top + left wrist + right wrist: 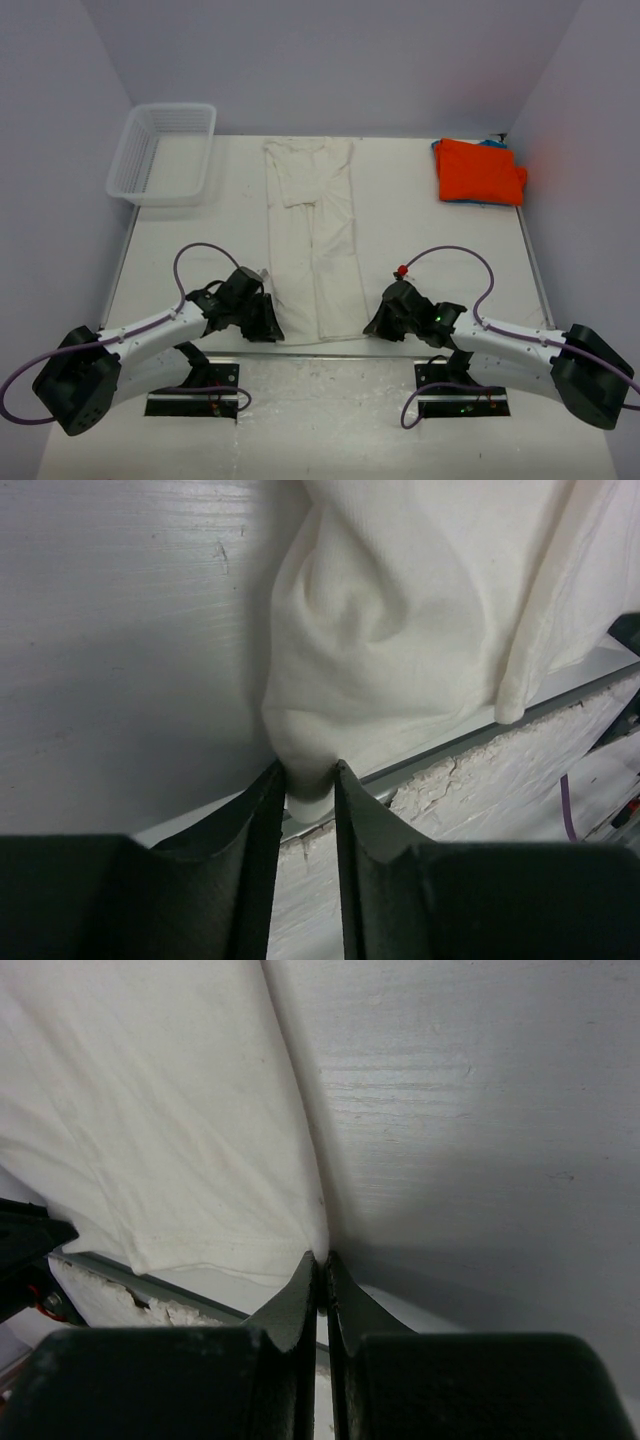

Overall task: Fold and stack the t-shirts
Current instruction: Grab the bottom of the folded rectangular tshirt with both arms

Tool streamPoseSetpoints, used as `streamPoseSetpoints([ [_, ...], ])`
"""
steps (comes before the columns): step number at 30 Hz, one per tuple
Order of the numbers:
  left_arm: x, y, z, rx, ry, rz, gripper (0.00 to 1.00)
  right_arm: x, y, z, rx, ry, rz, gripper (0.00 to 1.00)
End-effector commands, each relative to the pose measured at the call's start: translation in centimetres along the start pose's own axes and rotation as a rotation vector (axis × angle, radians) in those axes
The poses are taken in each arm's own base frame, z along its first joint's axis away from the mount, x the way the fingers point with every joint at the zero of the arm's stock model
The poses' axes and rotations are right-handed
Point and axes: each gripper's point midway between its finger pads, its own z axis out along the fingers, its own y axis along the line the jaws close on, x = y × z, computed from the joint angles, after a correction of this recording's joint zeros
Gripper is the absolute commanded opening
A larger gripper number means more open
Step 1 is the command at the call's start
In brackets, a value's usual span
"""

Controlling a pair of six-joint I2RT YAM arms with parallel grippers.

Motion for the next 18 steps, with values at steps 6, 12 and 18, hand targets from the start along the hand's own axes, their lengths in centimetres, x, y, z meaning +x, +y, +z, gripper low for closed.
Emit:
streamPoseSetpoints([
  [6,0.4,1.0,0.7,-0.019,-0.002,-0.01,0.22,0.1,-2.6,0.3,0.095,-0.012,-0.015,0.0],
  [12,0.8,0.5,0.3,0.018,0.002,-0.01,0.0,0.1,-2.8,0.1,0.106,-0.014,-0.019,0.0],
  [18,1.0,0.3,-1.9,0.009,-0.019,-0.014,0.0,0.1,-3.1,-0.2,0.147,-0.011,-0.04,0.0],
])
